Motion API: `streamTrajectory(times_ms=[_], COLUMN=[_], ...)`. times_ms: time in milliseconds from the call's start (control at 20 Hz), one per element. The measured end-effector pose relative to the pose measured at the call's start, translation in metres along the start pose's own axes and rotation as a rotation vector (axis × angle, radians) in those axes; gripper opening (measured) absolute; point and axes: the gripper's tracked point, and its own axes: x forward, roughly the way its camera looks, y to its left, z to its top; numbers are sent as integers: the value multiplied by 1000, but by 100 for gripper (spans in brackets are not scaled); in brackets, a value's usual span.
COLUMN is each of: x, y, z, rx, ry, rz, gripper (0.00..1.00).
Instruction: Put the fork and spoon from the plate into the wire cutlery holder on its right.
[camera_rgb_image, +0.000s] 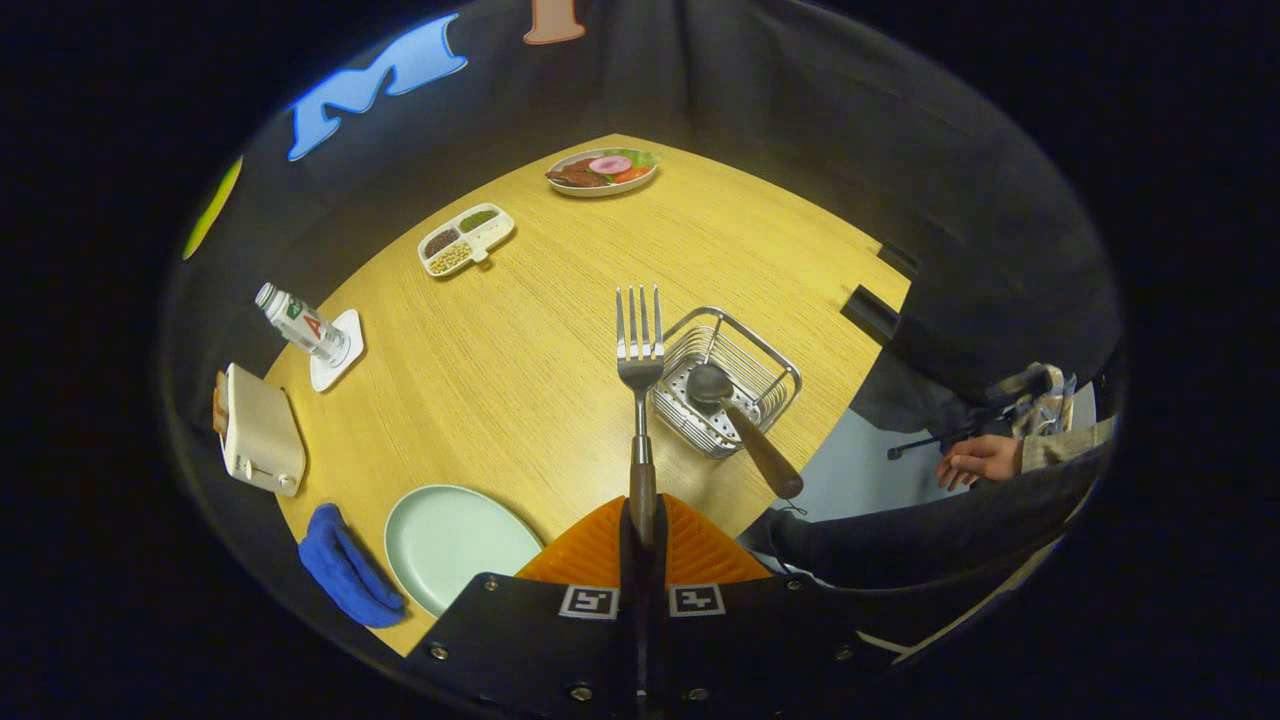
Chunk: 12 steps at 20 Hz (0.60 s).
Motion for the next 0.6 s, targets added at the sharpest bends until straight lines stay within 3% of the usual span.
streamTrajectory(times_ms=[600], x=[10], y=[-17], z=[-4], rx=[68], ry=[154], rz=[15], gripper=[4])
